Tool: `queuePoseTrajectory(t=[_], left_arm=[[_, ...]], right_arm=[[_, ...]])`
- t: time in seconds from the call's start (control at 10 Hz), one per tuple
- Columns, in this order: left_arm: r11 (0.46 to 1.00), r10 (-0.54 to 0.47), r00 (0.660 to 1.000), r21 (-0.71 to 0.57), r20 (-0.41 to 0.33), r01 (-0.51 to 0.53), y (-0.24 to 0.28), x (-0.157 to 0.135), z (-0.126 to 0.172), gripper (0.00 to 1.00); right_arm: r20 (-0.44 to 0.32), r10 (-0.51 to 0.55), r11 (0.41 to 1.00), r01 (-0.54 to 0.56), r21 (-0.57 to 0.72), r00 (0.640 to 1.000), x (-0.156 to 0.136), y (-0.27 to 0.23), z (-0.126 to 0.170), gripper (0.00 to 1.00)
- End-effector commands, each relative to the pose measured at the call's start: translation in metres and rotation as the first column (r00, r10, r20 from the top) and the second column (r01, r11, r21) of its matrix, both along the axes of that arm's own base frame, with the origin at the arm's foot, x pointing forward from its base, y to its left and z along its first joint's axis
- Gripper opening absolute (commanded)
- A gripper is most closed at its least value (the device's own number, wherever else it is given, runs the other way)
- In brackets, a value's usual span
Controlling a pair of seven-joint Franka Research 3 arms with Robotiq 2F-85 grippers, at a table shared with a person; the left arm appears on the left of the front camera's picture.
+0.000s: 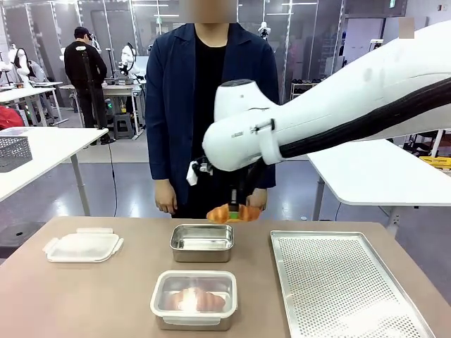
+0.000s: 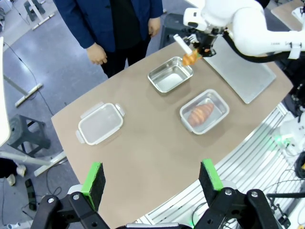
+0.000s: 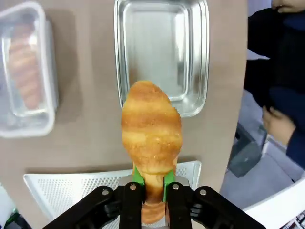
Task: Place the bread into the airtight container.
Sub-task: Pick up a Butter Roll and place it into an empty Airtight Container.
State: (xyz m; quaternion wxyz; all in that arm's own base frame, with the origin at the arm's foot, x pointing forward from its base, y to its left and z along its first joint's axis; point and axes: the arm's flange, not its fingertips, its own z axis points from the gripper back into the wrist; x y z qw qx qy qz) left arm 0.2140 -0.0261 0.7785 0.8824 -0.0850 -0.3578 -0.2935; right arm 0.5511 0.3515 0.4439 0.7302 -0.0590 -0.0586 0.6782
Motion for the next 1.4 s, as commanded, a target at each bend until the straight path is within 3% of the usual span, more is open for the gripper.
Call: queuePoseTrajectory(t=[0.0,0.4,0.5,0.9,1.0,1.1,1.2,1.3], left_arm=[[1.000,-0.014,1.000,0.006,0.000,0.014,0.001,0.000,0.000,1.00],[1.000,-0.014,1.000,0.006,0.000,0.014,0.001,0.000,0.000,1.00],[1.000,-0.014,1.000,0.006,0.000,0.014,0.001,0.000,0.000,1.00],[1.000,-0.014,1.000,0.006,0.000,0.014,0.001,0.000,0.000,1.00],[1.000,-0.014,1.000,0.006,0.000,0.014,0.001,0.000,0.000,1.00],[1.000,-0.014,1.000,0.006,0.000,0.014,0.001,0.000,0.000,1.00],[1.000,-0.014,1.000,0.006,0.000,0.014,0.001,0.000,0.000,1.00],[1.000,-0.014,1.000,0.006,0.000,0.014,0.001,0.000,0.000,1.00]], right_arm=[[-0.047,-0.012,1.000,0.012,-0.011,0.999,0.027,0.027,-0.008,0.17],[-0.040,-0.015,1.000,0.016,0.014,0.999,0.040,0.070,-0.046,0.17],[-0.032,-0.009,1.000,0.009,0.022,0.999,0.040,0.071,-0.055,0.25],[-0.067,-0.007,0.999,0.010,0.049,0.998,0.042,0.072,-0.065,0.94],[-0.066,-0.004,0.999,0.007,0.047,0.998,0.042,0.073,-0.067,1.00],[-0.068,-0.012,0.999,0.015,0.047,0.998,0.043,0.069,-0.066,0.85],[-0.070,-0.016,0.998,0.020,0.060,0.997,0.042,0.065,-0.064,1.00],[-0.075,-0.006,0.997,0.012,0.078,0.997,0.038,0.062,-0.061,1.00]])
